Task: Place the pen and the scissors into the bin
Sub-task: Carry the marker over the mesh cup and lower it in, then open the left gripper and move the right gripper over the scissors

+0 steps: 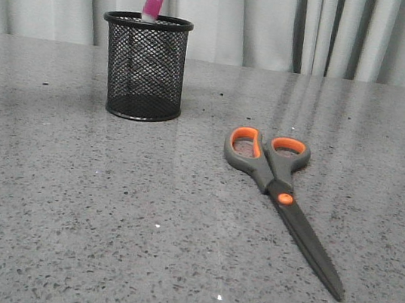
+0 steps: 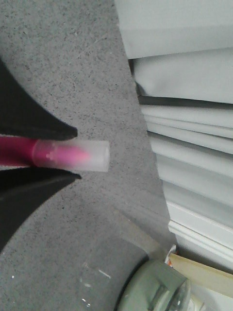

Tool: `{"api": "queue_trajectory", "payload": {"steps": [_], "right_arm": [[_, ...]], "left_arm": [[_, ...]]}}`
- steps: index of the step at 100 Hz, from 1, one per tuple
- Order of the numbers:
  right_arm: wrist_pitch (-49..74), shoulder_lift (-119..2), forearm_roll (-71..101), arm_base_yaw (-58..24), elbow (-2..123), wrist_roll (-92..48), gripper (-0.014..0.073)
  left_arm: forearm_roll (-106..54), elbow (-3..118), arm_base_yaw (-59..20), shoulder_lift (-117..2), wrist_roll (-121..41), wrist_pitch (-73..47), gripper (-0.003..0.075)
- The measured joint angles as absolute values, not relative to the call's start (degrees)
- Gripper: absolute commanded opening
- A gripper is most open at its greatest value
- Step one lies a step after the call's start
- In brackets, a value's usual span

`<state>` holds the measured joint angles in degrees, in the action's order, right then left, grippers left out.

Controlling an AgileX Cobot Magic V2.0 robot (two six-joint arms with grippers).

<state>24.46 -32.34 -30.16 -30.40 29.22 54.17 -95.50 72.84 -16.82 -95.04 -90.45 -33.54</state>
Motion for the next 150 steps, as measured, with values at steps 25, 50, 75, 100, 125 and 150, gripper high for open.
{"api": "queue_trajectory", "payload": {"steps": [25,50,75,100,125,150], "right_arm": [[24.7,-32.3,-30.1,-30.4,29.2,54.2,0.0318],[24.7,-32.3,-30.0,-30.4,29.2,54.2,0.0318],[24.8,-32.3,-30.0,-30.4,29.2,54.2,0.0318],[25.5,-32.3,-29.4,-30.4,29.2,54.2,0.0317],[15.9,-32.3,-29.2,-30.4,29.2,53.7,0.0227],[-1.5,-32.3,-38.7,-30.4,29.8,52.7,0.0211]], "left_arm": [[-95.0,72.8,-16.8,-98.7,-91.1,-33.6,0.0061],[-94.6,72.8,-16.8,-99.0,-91.1,-33.8,0.0551],[-94.2,72.6,-14.6,-93.6,-89.4,-38.5,0.0221],[-87.7,71.6,-8.1,-76.0,-82.1,-42.5,0.007],[-86.0,56.1,-6.6,-56.7,-80.9,-38.3,0.0069],[-86.4,34.0,-6.6,-37.8,-80.7,-26.8,0.0062]]}}
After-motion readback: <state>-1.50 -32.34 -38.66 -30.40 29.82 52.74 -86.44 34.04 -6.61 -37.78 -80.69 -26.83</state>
